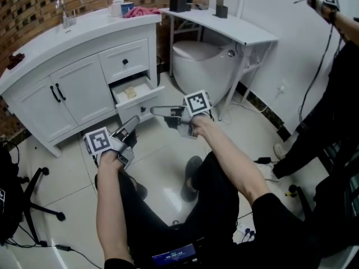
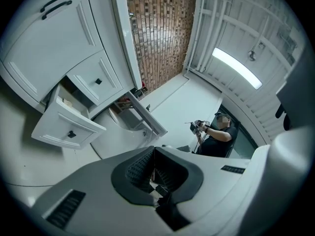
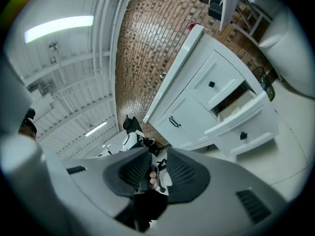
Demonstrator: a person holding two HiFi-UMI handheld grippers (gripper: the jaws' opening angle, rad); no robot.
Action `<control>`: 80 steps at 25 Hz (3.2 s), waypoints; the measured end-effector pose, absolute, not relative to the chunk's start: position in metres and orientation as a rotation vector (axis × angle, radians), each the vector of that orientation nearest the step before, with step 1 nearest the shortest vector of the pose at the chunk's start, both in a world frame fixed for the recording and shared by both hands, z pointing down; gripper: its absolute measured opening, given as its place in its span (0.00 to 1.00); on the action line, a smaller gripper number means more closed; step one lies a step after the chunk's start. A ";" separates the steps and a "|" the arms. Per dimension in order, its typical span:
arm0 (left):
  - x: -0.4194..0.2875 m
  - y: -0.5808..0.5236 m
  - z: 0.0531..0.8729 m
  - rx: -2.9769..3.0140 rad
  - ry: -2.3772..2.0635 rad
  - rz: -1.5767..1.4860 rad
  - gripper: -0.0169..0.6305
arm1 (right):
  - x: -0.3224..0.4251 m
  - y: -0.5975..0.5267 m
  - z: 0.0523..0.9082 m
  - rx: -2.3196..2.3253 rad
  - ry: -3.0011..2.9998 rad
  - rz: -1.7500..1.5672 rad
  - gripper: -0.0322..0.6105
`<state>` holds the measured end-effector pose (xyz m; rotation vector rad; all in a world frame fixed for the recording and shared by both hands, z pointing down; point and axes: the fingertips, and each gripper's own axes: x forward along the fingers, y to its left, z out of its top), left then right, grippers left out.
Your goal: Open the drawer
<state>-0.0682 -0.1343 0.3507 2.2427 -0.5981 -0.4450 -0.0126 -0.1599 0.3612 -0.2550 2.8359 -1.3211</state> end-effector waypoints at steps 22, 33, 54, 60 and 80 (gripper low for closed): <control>-0.036 -0.136 0.357 2.234 -0.656 -0.258 0.01 | 0.034 -0.175 0.371 -0.208 2.773 -1.411 0.23; -0.031 -0.136 0.344 2.234 -0.518 -0.424 0.01 | 0.019 -0.182 0.375 -0.204 2.862 -1.267 0.24; -0.032 -0.127 0.352 2.212 -0.540 -0.393 0.01 | 0.013 -0.169 0.392 -0.210 2.878 -1.349 0.23; -0.036 -0.126 0.356 2.128 -0.576 -0.393 0.01 | 0.017 -0.172 0.390 -0.237 2.856 -1.377 0.23; -0.028 -0.127 0.342 2.232 -0.499 -0.417 0.01 | 0.014 -0.172 0.382 -0.182 2.889 -1.290 0.23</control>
